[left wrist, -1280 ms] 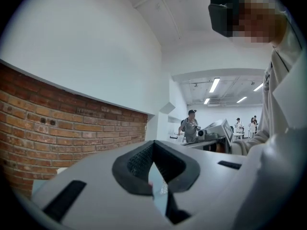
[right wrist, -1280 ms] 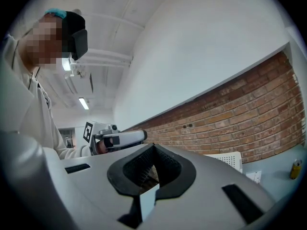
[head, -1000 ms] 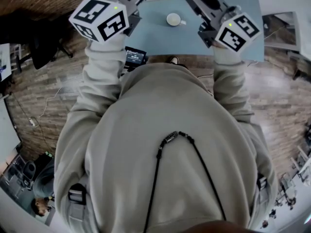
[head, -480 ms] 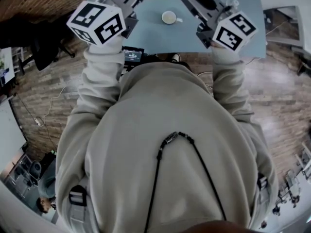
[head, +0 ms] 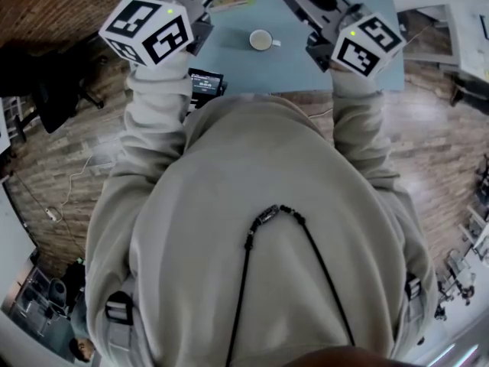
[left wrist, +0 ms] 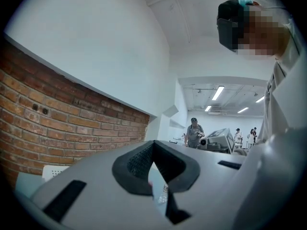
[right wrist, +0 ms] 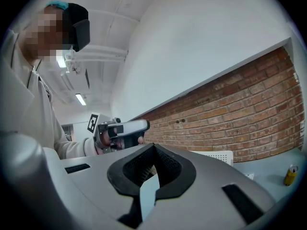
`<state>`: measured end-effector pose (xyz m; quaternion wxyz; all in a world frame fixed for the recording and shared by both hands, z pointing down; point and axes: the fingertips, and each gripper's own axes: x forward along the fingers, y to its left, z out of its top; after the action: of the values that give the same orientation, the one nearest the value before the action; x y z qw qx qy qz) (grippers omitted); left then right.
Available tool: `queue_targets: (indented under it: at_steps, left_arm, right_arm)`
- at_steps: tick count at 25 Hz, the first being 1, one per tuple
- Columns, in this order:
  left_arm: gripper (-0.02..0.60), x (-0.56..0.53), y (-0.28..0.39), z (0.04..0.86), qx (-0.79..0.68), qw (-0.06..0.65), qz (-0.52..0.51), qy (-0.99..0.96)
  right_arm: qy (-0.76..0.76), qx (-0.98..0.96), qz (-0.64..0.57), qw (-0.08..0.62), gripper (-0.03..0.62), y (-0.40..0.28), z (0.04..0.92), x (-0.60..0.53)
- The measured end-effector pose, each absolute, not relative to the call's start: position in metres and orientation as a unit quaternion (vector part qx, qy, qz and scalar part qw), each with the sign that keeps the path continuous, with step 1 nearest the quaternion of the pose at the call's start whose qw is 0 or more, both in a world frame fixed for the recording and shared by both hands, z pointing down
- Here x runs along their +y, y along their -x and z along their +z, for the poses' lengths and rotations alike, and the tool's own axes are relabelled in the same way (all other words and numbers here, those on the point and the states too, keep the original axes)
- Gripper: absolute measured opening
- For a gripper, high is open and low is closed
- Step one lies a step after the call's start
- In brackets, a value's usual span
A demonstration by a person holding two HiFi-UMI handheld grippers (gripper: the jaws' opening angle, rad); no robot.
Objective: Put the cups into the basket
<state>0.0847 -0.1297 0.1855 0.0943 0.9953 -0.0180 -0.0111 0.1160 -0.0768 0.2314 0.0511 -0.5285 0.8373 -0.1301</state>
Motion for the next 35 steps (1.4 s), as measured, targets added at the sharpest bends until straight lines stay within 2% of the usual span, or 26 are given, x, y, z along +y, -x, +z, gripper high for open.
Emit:
queue_targets:
  at_steps: [11, 23, 35]
  left_arm:
    - [-0.002, -0.118, -0.095, 0.186, 0.020, 0.087, 0.000, -0.996]
    - [-0.002, -0.113, -0.098, 0.243, 0.088, 0.100, 0.042, -0.990]
    - [-0.002, -0.146, -0.092, 0.270, 0.065, 0.147, 0.048, -0.986]
  right_arm:
    - [0.528, 0.838, -0.136, 0.011, 0.011, -0.111, 0.231, -0.080]
    - [0.567, 0.804, -0.174, -0.038, 0.011, -0.125, 0.277, -0.083]
    - [0.572, 0.801, -0.173, -0.032, 0.011, -0.138, 0.283, -0.110]
